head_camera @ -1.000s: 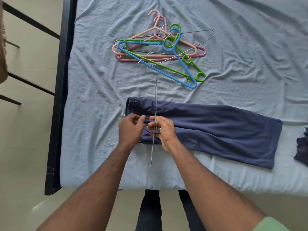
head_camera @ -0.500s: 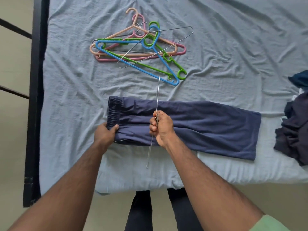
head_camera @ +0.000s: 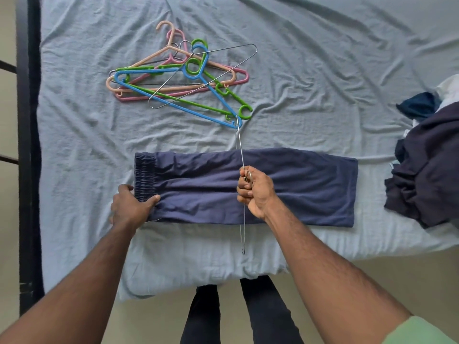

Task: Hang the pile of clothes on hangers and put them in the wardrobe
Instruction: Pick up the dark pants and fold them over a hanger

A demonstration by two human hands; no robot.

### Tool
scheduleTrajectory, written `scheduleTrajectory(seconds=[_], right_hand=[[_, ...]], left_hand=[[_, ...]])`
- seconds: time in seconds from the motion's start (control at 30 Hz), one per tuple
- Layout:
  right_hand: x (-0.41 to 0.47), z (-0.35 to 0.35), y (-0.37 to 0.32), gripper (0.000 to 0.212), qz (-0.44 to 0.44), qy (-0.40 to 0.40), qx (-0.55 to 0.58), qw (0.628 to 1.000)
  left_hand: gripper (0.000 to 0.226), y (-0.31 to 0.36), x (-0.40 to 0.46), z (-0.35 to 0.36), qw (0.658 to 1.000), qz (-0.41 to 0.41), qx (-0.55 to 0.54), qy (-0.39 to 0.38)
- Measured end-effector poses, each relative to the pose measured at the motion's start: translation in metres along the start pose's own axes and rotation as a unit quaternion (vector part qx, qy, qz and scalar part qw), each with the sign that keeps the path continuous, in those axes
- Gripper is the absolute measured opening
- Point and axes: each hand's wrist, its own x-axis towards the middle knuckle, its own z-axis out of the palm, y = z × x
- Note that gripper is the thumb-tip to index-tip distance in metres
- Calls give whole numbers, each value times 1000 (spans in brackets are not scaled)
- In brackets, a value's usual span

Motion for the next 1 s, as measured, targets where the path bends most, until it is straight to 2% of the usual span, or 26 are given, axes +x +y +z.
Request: scheduleTrajectory(seconds=[0.07,0.13,0.3,0.4,0.47,0.57,0.63,0.73,0.8,0.87,0.93,1.0], right_hand=[[-4,1,-1,30,-3,-6,3,1000],[-13,5,-4,30,-12,-11,6,1000],[-53,32,-26,30,-35,-27,5,999],[-95,60,-49,30,-53,-40,12,998],[-127,81,-67,30,-67,-62,22,996],[-174,116,-94,30,-100,-119,22,988],[-206,139,-107,27,-119,-132,18,984],[-247,164,-120,25,-159,-129,-4,979],[-276,174,-129,25,-188,-133,-12,973],[-302,179,-138,27,-221,-133,-36,966],[-325,177,-145,26,-270,-104,-106,951],[-341,170,-150,20,-356,-27,-233,905]], left_hand=[[78,13,-16,-4,994,44,88,55],[68,21,-29,-3,987,113,95,66],[20,55,-81,-17,961,259,-3,-96],[26,81,-126,-43,940,287,-29,-184],[26,95,-156,-69,926,263,-121,-242],[27,118,-202,-112,905,244,-235,-256],[26,127,-230,-142,895,267,-258,-246],[13,133,-252,-179,891,303,-275,-196],[10,131,-261,-200,897,306,-292,-130],[20,128,-271,-221,901,312,-298,-46],[25,125,-287,-247,904,327,-273,30],[25,121,-305,-275,903,346,-240,87]])
